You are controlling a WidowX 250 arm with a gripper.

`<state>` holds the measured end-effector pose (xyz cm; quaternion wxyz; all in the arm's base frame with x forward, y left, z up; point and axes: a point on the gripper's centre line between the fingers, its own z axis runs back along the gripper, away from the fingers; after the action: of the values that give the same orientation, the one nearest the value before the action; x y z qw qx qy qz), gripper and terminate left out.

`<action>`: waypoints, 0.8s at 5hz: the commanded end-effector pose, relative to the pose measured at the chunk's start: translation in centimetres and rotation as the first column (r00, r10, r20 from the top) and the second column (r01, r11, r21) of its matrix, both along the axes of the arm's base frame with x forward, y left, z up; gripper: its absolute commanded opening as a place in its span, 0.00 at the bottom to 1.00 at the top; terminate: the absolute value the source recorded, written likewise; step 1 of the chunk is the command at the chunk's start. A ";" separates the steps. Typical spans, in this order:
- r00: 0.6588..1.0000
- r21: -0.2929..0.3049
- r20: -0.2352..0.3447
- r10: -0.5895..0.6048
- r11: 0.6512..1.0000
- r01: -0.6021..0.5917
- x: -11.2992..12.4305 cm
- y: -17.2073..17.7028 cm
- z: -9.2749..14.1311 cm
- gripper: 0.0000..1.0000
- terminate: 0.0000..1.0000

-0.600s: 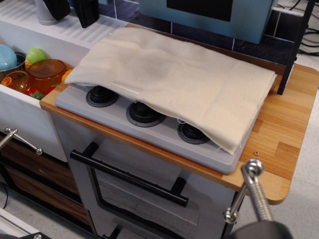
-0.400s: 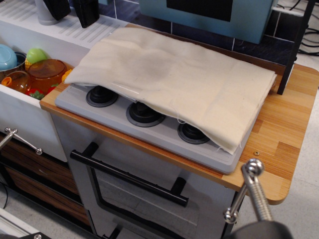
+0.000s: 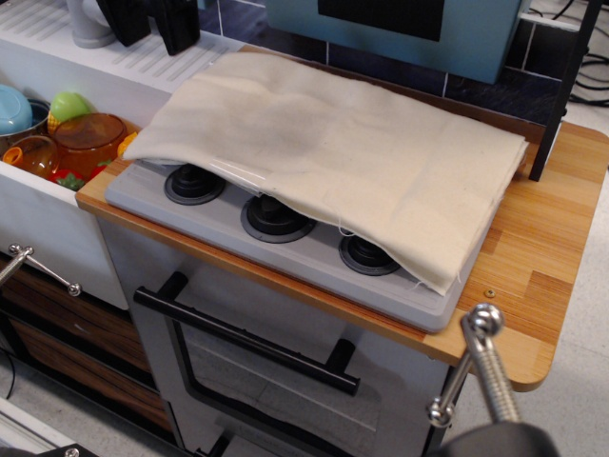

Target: Fold cloth in half

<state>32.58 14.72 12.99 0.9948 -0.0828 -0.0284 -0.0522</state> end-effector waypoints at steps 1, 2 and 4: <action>0.998 0.030 0.064 -0.017 0.999 0.015 3.1 3.0 -0.4 1.00 0.00; 0.997 0.016 0.080 0.002 1.000 -0.003 3.9 4.2 -2.0 1.00 0.00; 0.992 0.044 0.120 0.048 0.998 -0.054 5.6 4.9 -4.6 1.00 0.00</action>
<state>37.58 19.29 5.74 0.9951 -0.0694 -0.0660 -0.0224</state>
